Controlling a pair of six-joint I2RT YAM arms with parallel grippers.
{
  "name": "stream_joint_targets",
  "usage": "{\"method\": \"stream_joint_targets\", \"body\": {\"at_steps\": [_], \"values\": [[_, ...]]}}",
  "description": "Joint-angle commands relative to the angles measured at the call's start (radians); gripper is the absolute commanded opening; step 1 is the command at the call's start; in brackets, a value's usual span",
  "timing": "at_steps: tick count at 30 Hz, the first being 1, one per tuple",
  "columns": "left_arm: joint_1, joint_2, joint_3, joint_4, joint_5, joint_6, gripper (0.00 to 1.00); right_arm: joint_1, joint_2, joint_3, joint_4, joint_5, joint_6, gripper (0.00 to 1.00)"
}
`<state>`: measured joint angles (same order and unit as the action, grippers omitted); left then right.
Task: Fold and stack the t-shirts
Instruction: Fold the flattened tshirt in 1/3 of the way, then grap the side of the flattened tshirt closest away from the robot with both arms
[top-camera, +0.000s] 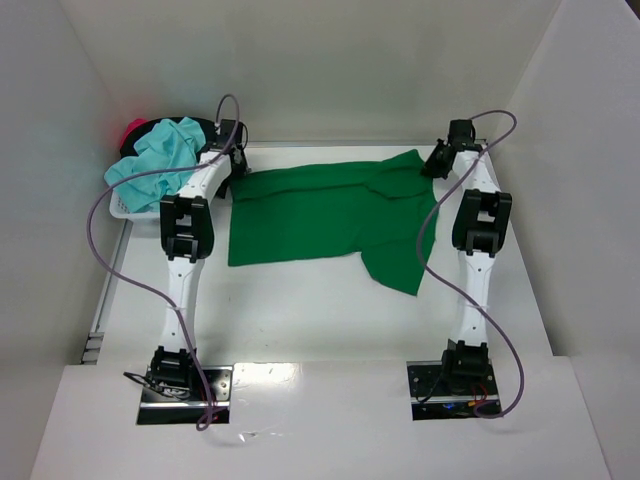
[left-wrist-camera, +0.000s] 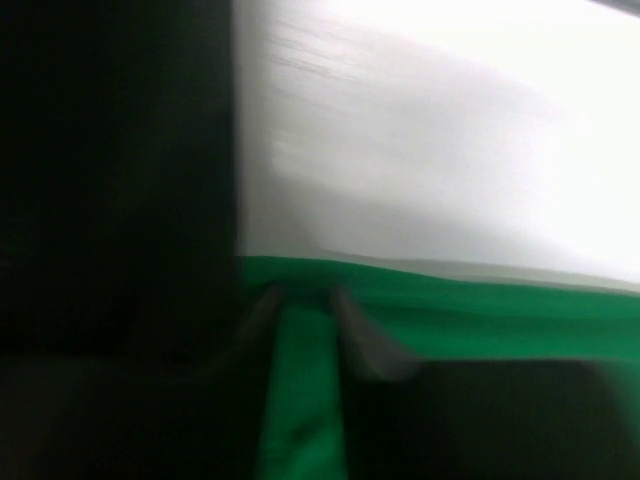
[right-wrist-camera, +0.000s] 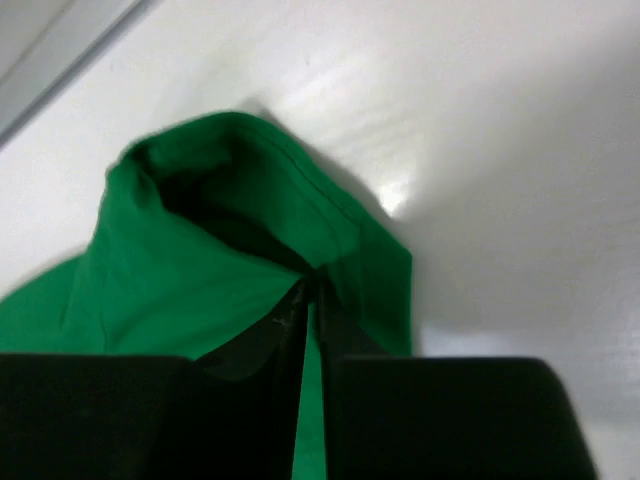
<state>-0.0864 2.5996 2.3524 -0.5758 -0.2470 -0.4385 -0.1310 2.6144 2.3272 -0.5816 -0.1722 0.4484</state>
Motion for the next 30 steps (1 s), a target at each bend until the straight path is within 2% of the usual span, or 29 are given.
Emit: {"method": "stream_joint_targets", "body": {"at_steps": [1, 2, 4, 5, 6, 9, 13, 14, 16, 18, 19, 20, 23, 30], "values": [[0.033, -0.064, 0.039, -0.004, 0.055, 0.059, 0.42, 0.002, -0.123, -0.113, 0.038, -0.085, -0.051, 0.15], [0.033, -0.064, 0.077, -0.004, 0.072, 0.073, 0.49, 0.002, -0.193, -0.174, 0.058, -0.104, -0.065, 0.22], [0.013, -0.064, 0.129, -0.015, 0.072, 0.102, 0.64, 0.011, -0.270, -0.236, 0.110, -0.116, -0.065, 0.28], [0.002, -0.064, 0.158, -0.031, 0.058, 0.127, 0.68, 0.011, -0.356, -0.300, 0.132, -0.116, -0.065, 0.38], [-0.013, -0.064, 0.218, -0.041, 0.058, 0.127, 0.76, 0.011, -0.397, -0.328, 0.159, -0.101, -0.065, 0.44], [-0.033, -0.114, 0.251, -0.059, 0.072, 0.136, 0.88, 0.030, -0.534, -0.411, 0.160, -0.017, -0.074, 0.63], [-0.059, -0.219, 0.185, -0.079, 0.081, 0.155, 0.96, 0.041, -0.672, -0.552, 0.169, 0.013, -0.074, 0.75], [-0.073, -0.272, 0.154, -0.079, 0.081, 0.155, 0.99, 0.041, -0.700, -0.633, 0.169, 0.013, -0.074, 0.76], [-0.095, -0.340, 0.017, -0.061, 0.093, 0.164, 0.99, 0.041, -0.798, -0.731, 0.203, 0.013, -0.047, 0.80], [-0.120, -0.476, -0.132, -0.015, 0.103, 0.164, 0.99, 0.041, -0.865, -0.880, 0.245, 0.022, -0.033, 0.82], [-0.121, -0.530, -0.309, 0.049, 0.103, 0.164, 0.99, 0.041, -0.931, -0.923, 0.255, 0.033, -0.024, 0.99], [-0.136, -0.632, -0.396, 0.080, 0.113, 0.152, 0.99, 0.041, -0.961, -1.003, 0.270, 0.042, -0.024, 0.99], [-0.147, -0.790, -0.650, 0.126, 0.135, 0.097, 0.99, 0.041, -1.051, -1.118, 0.279, 0.071, -0.004, 0.99], [-0.147, -1.001, -0.999, 0.126, 0.161, -0.055, 0.99, 0.041, -1.088, -1.243, 0.217, 0.102, 0.064, 0.99]]}}
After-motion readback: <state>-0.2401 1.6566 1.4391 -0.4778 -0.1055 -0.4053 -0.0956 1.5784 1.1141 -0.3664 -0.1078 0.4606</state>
